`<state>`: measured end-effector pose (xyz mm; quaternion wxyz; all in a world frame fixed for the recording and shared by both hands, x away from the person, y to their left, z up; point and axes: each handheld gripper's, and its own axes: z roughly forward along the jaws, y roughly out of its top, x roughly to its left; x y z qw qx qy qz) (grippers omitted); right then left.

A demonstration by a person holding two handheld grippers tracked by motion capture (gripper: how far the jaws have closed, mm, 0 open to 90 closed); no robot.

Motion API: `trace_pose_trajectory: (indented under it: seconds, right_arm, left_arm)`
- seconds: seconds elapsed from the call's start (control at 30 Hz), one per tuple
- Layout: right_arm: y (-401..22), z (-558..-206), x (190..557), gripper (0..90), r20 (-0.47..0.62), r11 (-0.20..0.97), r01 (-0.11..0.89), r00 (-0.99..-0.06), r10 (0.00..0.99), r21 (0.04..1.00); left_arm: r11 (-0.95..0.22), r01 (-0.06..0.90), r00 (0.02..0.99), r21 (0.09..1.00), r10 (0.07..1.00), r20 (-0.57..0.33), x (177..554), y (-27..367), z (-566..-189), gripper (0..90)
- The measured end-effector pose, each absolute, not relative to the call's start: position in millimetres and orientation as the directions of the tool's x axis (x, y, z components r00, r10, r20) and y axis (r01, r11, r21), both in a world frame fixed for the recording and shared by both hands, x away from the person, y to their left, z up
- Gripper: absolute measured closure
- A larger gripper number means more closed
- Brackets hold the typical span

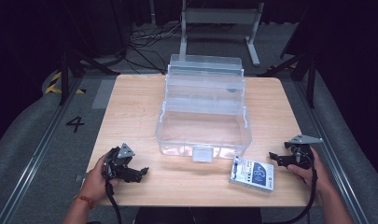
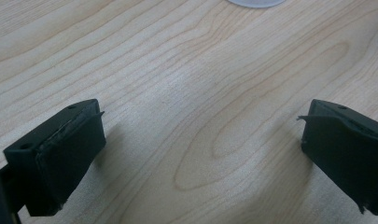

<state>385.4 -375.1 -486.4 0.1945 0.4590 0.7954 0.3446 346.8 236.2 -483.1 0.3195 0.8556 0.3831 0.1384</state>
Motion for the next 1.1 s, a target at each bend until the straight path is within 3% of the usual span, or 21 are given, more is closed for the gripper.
trace_pose_trajectory:
  seconds: [0.47, 0.63, 1.1]
  right_arm:
    - [-383, -471, 383, 17.4, 0.03, 0.411, 0.643, -0.559, 0.828, 0.646]
    - [-380, -451, 372, 17.0, 0.045, 0.42, 0.601, -0.606, 0.794, 0.68]
    - [-332, -427, 335, 17.4, -0.038, 0.643, 0.46, -0.795, 0.605, 0.612]
  left_arm:
    - [-0.521, 0.55, 0.696, 0.653, 0.718, -0.014, 346, 254, -483, 0.3]
    - [-0.512, 0.554, 0.689, 0.656, 0.725, -0.016, 346, 253, -484, 0.1]
    - [-0.554, 0.515, 0.743, 0.654, 0.669, -0.018, 355, 248, -484, 0.0]
